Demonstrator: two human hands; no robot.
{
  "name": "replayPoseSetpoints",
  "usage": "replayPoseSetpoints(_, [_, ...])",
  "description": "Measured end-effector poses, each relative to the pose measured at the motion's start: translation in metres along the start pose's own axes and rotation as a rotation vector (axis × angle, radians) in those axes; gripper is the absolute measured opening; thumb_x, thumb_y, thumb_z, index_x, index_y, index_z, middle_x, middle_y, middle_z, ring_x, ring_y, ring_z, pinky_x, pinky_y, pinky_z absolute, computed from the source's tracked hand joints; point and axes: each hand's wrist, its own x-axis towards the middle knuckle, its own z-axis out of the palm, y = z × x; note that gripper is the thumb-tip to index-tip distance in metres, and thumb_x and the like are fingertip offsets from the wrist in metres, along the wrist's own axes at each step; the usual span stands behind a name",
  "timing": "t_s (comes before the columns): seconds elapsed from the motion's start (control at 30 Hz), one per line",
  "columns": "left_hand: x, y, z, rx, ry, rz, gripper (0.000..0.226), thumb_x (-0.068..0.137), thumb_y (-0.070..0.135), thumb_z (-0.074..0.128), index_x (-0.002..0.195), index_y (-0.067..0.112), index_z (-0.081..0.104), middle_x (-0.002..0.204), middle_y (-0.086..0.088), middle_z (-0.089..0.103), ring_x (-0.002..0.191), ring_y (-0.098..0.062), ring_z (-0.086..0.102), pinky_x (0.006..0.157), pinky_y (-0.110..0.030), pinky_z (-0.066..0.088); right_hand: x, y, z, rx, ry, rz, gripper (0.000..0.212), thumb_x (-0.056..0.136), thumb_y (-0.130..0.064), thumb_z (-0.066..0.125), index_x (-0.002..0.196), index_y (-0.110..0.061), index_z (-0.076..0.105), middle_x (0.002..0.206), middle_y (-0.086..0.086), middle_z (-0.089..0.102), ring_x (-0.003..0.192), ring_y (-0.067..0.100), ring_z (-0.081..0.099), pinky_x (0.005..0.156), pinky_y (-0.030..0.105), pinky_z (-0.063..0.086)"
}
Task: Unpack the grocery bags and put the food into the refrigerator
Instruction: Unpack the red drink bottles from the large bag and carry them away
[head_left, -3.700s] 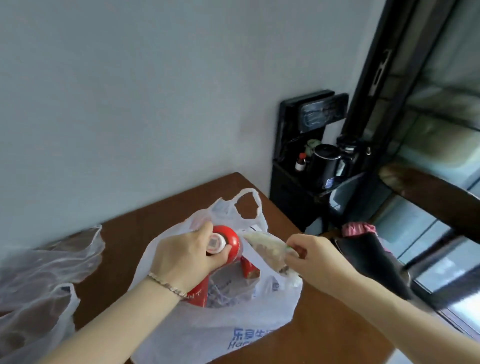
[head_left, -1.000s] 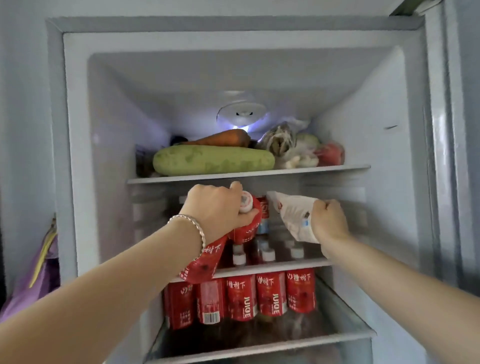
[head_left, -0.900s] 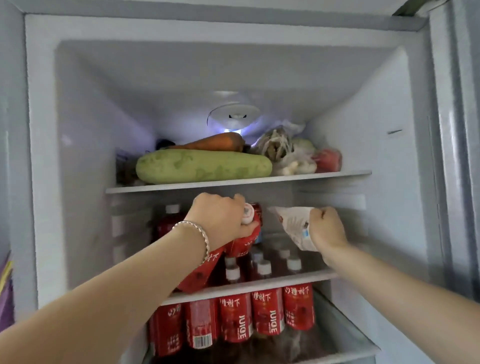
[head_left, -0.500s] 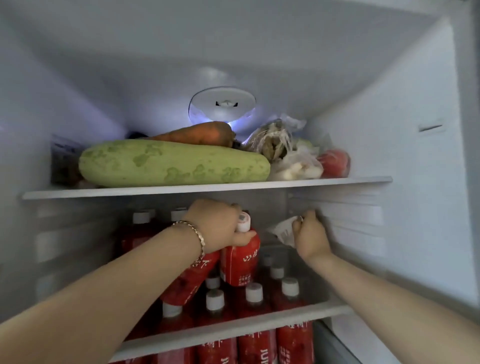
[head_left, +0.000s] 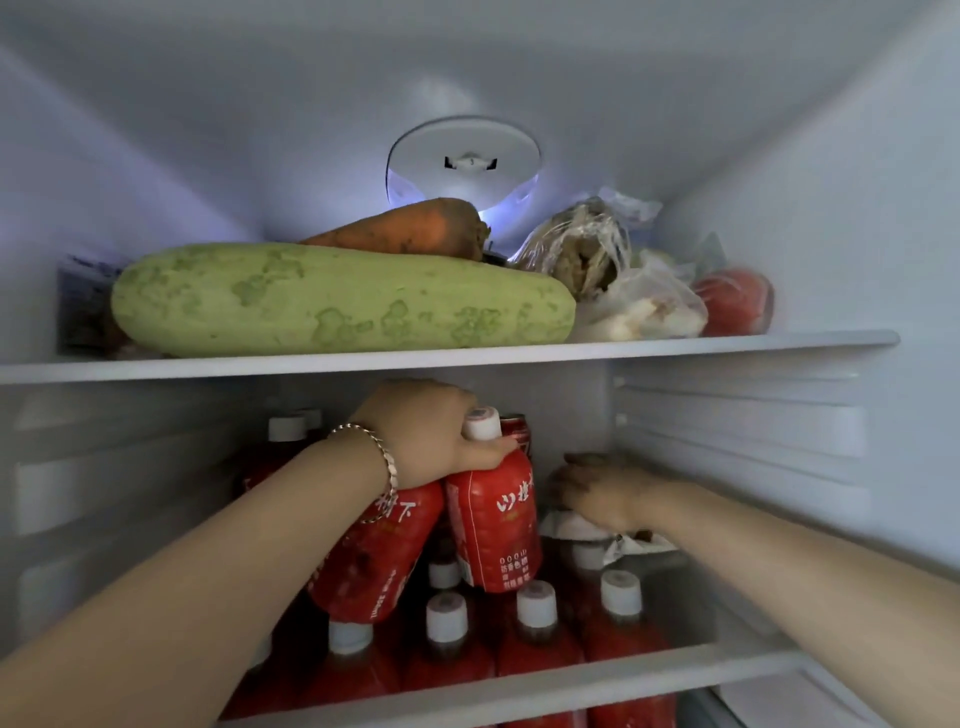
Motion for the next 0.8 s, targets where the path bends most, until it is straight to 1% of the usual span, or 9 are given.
replayPoseSetpoints(0.07, [0.0,-0.001,0.001,-0.013,-0.005,0.003,0.043,0.081,0.068,0.046,0.072,0.025,0.05,0.076,0.008,0.053,0.075,-0.012,0.051,0.064,-0.025,0.031,0.007,0.004,0.018,0.018,-0.19,0.03,0.052,0.102,-0.041,0.022,0.149,-0.019,0.024,0.159,0.005,0.012,0.146,0.025,0.008,0.119,0.039,0.01])
replayPoseSetpoints(0.17, [0.0,-0.003,0.001,-0.029,-0.006,-0.008,0.043,0.081,0.067,0.046,0.071,0.025,0.051,0.077,0.007,0.056,0.076,-0.013,0.052,0.065,-0.025,0.033,0.009,0.004,0.019,-0.067,-0.299,0.021,0.078,0.085,-0.074,0.023,0.151,-0.033,0.013,0.16,-0.005,0.0,0.147,0.023,-0.005,0.119,0.045,0.0])
replayPoseSetpoints(0.23, [0.0,-0.004,0.0,-0.032,-0.005,-0.009,0.046,0.081,0.068,0.046,0.076,0.022,0.056,0.083,0.005,0.061,0.079,-0.013,0.055,0.066,-0.025,0.035,0.007,0.002,0.013,-0.092,-0.354,0.049,0.069,0.092,-0.066,0.019,0.151,-0.033,0.006,0.159,-0.007,-0.002,0.147,0.023,-0.008,0.118,0.043,-0.003])
replayPoseSetpoints(0.37, [-0.006,-0.005,-0.002,-0.036,0.023,-0.005,0.046,0.081,0.067,0.045,0.071,0.023,0.053,0.082,0.005,0.062,0.08,-0.015,0.056,0.068,-0.027,0.039,0.008,-0.001,0.013,0.037,-0.233,0.119,0.057,0.103,-0.043,0.018,0.151,-0.013,0.018,0.159,0.007,0.013,0.146,0.023,0.012,0.116,0.033,0.01])
replayPoseSetpoints(0.5, [-0.011,-0.005,-0.005,-0.064,0.031,-0.033,0.046,0.084,0.063,0.046,0.06,0.024,0.039,0.064,0.009,0.045,0.068,-0.014,0.046,0.059,-0.028,0.03,0.012,0.002,0.004,-0.114,-0.149,0.21,0.04,0.102,-0.021,0.033,0.137,-0.003,0.044,0.143,0.014,0.043,0.132,0.027,0.042,0.105,0.03,0.034])
replayPoseSetpoints(0.6, [-0.011,-0.007,-0.005,-0.058,0.035,-0.046,0.048,0.084,0.064,0.046,0.059,0.024,0.039,0.063,0.008,0.044,0.062,-0.012,0.042,0.052,-0.021,0.027,0.024,0.012,0.013,-0.169,-0.032,0.235,0.042,0.099,-0.026,0.035,0.133,-0.006,0.048,0.142,0.017,0.043,0.132,0.034,0.039,0.108,0.039,0.035])
replayPoseSetpoints(0.7, [-0.011,-0.008,-0.005,-0.064,0.041,-0.043,0.048,0.084,0.063,0.046,0.058,0.024,0.038,0.062,0.008,0.043,0.057,-0.007,0.039,0.051,-0.018,0.026,0.024,0.014,0.002,-0.148,0.081,0.233,0.041,0.098,-0.026,0.037,0.134,-0.012,0.047,0.146,0.021,0.031,0.136,0.039,0.027,0.11,0.04,0.03])
replayPoseSetpoints(0.73, [-0.011,-0.008,-0.005,-0.073,0.04,-0.04,0.048,0.084,0.063,0.046,0.058,0.024,0.038,0.062,0.008,0.044,0.057,-0.006,0.039,0.051,-0.018,0.027,0.022,0.015,-0.009,-0.126,0.128,0.184,0.038,0.096,-0.022,0.041,0.132,-0.013,0.051,0.146,0.02,0.032,0.136,0.038,0.028,0.111,0.039,0.03])
replayPoseSetpoints(0.8, [-0.011,-0.008,-0.005,-0.074,0.032,-0.037,0.047,0.084,0.063,0.046,0.06,0.023,0.042,0.064,0.007,0.048,0.06,-0.009,0.044,0.053,-0.021,0.03,0.017,0.019,-0.037,-0.066,0.144,0.041,0.031,0.094,-0.019,0.048,0.122,-0.012,0.062,0.136,0.011,0.051,0.125,0.027,0.047,0.105,0.031,0.039])
